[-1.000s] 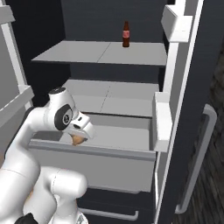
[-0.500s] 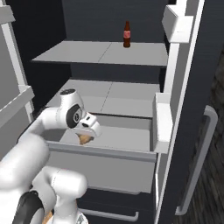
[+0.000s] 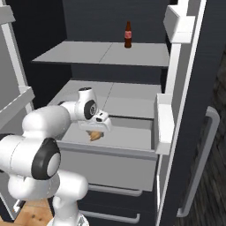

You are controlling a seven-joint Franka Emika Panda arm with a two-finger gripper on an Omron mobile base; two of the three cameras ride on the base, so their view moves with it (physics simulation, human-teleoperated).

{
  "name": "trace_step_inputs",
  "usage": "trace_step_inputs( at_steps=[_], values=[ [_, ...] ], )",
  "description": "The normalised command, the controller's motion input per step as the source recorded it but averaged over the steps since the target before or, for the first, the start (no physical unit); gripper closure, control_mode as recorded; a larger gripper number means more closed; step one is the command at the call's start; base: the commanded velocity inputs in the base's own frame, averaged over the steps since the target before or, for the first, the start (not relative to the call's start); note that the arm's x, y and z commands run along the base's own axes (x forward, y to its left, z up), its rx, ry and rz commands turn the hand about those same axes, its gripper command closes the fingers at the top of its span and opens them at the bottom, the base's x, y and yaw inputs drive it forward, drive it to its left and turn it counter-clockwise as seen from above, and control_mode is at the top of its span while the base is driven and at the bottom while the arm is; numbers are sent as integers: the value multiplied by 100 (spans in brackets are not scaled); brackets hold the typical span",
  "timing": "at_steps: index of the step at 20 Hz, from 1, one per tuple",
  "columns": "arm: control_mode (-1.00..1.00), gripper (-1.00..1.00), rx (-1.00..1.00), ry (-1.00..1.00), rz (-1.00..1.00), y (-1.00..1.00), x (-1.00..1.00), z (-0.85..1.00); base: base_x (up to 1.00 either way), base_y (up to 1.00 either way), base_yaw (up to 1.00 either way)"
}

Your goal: Place the onion and sweet potato inside the fridge drawer. Close the drawer after placing the vegetables.

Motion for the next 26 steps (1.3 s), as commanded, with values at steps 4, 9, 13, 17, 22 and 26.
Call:
trace_step_inputs(
  at_steps=[4,9,13,17,22,26],
  values=[
    [-100,100,4,-3,12,-35,-50,-61,0,0,0],
    [-100,100,7,-3,9,-49,-92,-51,0,0,0],
    [-100,100,0,16,9,-7,50,8,0,0,0],
    [-100,100,0,14,12,0,46,-24,0,0,0],
    [-100,100,0,0,9,-3,-29,-46,0,0,0],
    [-100,100,0,0,6,0,-32,-60,0,0,0]
  ],
)
